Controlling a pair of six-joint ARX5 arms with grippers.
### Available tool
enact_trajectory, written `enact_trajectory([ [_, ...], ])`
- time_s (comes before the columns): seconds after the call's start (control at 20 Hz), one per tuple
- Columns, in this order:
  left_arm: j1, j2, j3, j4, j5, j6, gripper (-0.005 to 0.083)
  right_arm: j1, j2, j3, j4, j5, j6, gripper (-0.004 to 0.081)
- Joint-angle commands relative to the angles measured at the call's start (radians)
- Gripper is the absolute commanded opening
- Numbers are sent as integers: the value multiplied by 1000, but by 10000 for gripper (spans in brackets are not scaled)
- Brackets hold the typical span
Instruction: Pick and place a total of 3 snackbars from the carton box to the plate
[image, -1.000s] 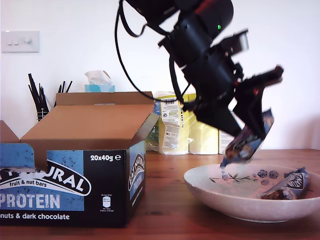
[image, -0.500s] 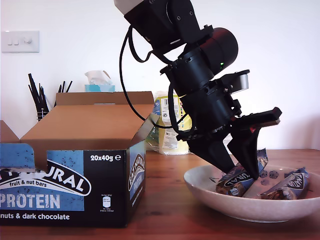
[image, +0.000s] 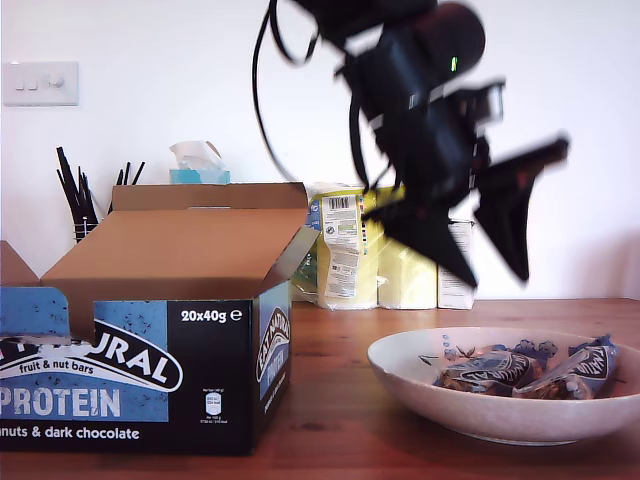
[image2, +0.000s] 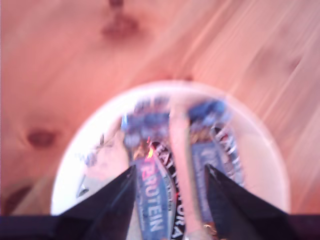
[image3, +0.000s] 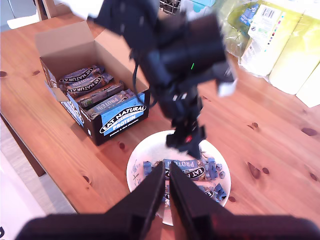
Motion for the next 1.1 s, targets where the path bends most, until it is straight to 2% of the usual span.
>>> enact_trajectory([
  [0.0,-9,-54,35,-69,18,-4,288,-3,-2,-19,4,-1,-3,-13],
  [0.1,-6,-105,47,-132,10,-10,244,-3,-2,-19,4,1,-3,-13],
  [0.3,12,-172,43,-249,-84,-9,239,-3,-2,-19,10,2,-3,-13],
  [0.4,22,-197,43,-274,-116,-10,238,-3,-2,-19,24,2,-3,-13],
  [0.55,34,-238,17,-278,-119,-10,237,-3,-2,-19,45,2,-4,-13],
  [0.65,48,-289,-67,-237,-118,-10,237,-3,-2,-23,57,2,-8,-13],
  [0.8,83,-414,-283,-117,-118,-18,237,-3,-2,-48,61,1,-9,-13],
  [1.05,220,-656,-650,14,-145,-86,237,-3,-2,-107,81,1,-9,-13],
])
